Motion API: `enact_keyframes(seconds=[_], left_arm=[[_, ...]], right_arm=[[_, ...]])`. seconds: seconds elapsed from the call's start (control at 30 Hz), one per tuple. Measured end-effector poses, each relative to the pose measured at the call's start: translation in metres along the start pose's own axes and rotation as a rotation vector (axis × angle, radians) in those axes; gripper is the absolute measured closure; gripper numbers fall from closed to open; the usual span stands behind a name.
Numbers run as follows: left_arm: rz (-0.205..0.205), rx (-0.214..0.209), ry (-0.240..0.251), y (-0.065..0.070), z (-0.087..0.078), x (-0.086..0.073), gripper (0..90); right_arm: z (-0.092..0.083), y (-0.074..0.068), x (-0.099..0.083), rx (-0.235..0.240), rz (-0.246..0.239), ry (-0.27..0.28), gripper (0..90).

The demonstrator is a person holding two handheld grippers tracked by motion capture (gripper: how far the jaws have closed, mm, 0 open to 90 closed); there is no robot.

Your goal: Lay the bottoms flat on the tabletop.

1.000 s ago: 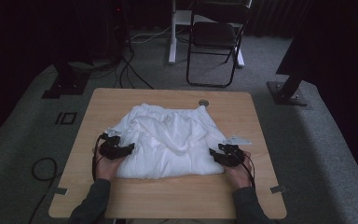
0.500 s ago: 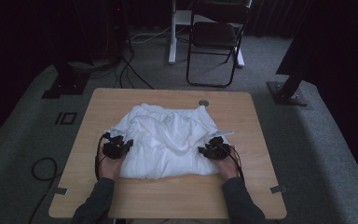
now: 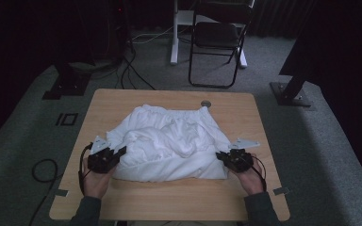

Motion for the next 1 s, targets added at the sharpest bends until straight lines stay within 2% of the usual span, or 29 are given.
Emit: enact_keyframes(seconds=[0.07,0.13,0.23,0.27,0.3,0.33,0.43,0.47,0.5,0.57,0.6,0.63,0.67,0.83,0.93,1.0], left_arm=[[0.010,-0.001,-0.021,0.005,-0.007,-0.008,86.8],[0.008,-0.008,-0.038,0.010,-0.013,-0.018,86.8],[0.002,-0.012,-0.084,0.018,-0.017,-0.038,86.7],[0.006,-0.014,-0.108,0.021,-0.017,-0.046,86.7],[0.011,-0.011,-0.135,0.024,-0.016,-0.053,86.6],[0.014,-0.008,-0.160,0.026,-0.015,-0.060,86.6],[0.013,-0.007,-0.231,0.030,-0.005,-0.080,86.4],[0.016,-0.005,-0.246,0.030,-0.002,-0.083,86.4],[0.007,-0.007,-0.277,0.031,0.007,-0.089,86.3],[0.007,-0.007,-0.277,0.031,0.007,-0.089,86.2],[0.015,-0.004,-0.292,0.033,0.016,-0.092,86.2],[0.016,-0.001,-0.295,0.033,0.017,-0.091,86.2],[0.019,0.000,-0.296,0.032,0.018,-0.090,86.0],[-0.012,-0.020,-0.257,0.026,0.024,-0.089,86.2],[0.022,0.013,-0.249,0.025,0.035,-0.082,86.3],[0.024,0.023,-0.249,0.024,0.039,-0.080,86.3]], right_arm=[[-0.015,-0.004,-0.008,0.010,-0.009,0.005,86.3],[-0.019,-0.007,-0.012,0.015,-0.011,0.011,86.3],[-0.030,-0.021,-0.031,0.020,-0.046,-0.009,86.3],[-0.030,-0.021,-0.031,0.020,-0.046,-0.009,86.3],[-0.031,-0.027,-0.042,0.030,-0.054,-0.034,86.2],[-0.031,-0.027,-0.042,0.030,-0.054,-0.034,86.2],[-0.024,-0.035,-0.063,0.043,-0.071,-0.099,84.9],[-0.016,-0.038,-0.072,0.049,-0.061,-0.124,79.2],[-0.012,-0.039,-0.076,0.050,-0.046,-0.137,77.8],[-0.008,-0.040,-0.080,0.057,-0.035,-0.153,77.8],[-0.008,-0.040,-0.080,0.057,-0.035,-0.153,76.1],[-0.004,-0.042,-0.084,0.061,-0.024,-0.139,75.0],[-0.003,-0.041,-0.083,0.043,-0.036,-0.135,74.1],[0.003,-0.037,-0.080,0.019,-0.032,-0.117,75.6],[0.016,-0.025,-0.070,-0.012,-0.021,-0.102,76.1],[0.020,-0.022,-0.067,-0.024,-0.016,-0.101,76.1]])
Point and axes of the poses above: each handheld gripper's, and its own axes: z roughly forward along the jaws, x roughly out of its top, y roughly to its right, the point moved 4 cm from there along z, roughly forward along the jaws, and after that the axes turned 8 degrees about -x, right-handed, at the moved point
